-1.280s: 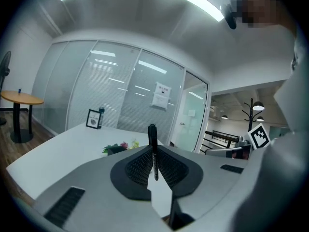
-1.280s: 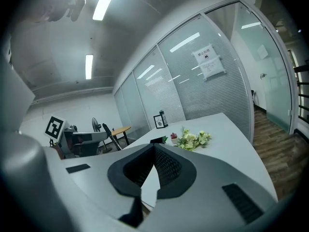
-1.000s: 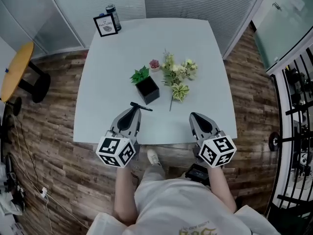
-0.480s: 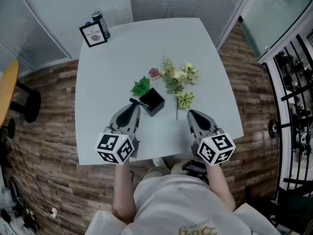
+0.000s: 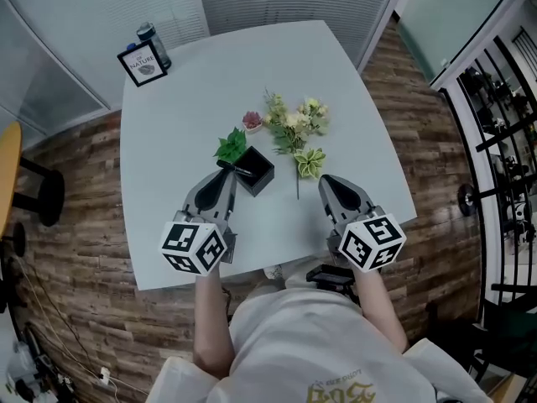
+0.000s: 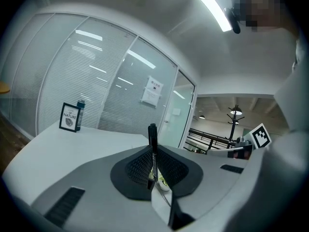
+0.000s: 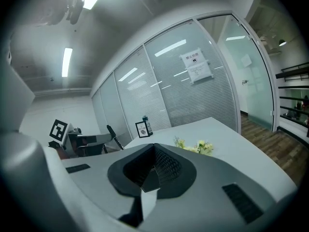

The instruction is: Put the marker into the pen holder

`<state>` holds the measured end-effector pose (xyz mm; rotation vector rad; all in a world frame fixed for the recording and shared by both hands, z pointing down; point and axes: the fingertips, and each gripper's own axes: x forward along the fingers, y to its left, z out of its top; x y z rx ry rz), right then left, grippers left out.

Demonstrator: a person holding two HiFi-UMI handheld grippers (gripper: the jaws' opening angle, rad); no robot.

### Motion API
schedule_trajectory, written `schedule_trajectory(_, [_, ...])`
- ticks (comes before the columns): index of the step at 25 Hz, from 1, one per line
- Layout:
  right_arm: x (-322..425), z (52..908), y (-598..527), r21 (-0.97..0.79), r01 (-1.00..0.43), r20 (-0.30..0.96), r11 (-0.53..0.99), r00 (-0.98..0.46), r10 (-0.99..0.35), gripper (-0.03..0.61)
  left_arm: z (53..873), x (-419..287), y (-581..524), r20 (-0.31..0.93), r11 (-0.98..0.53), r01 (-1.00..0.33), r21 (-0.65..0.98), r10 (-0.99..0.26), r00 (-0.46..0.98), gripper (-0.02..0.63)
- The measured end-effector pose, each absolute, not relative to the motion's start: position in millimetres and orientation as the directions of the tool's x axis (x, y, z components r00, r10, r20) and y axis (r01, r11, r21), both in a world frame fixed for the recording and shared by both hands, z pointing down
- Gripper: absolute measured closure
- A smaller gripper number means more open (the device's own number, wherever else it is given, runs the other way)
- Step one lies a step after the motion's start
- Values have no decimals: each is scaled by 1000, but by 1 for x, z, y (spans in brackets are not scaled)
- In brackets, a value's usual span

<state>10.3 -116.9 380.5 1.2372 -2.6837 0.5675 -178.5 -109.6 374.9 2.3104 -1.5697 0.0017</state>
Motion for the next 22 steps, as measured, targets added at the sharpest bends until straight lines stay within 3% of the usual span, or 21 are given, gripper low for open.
schedule_trajectory(22, [5, 395, -141, -304, -748, 290, 590, -663, -690, 563, 394, -180, -132, 255, -321, -912, 257, -887, 384, 581])
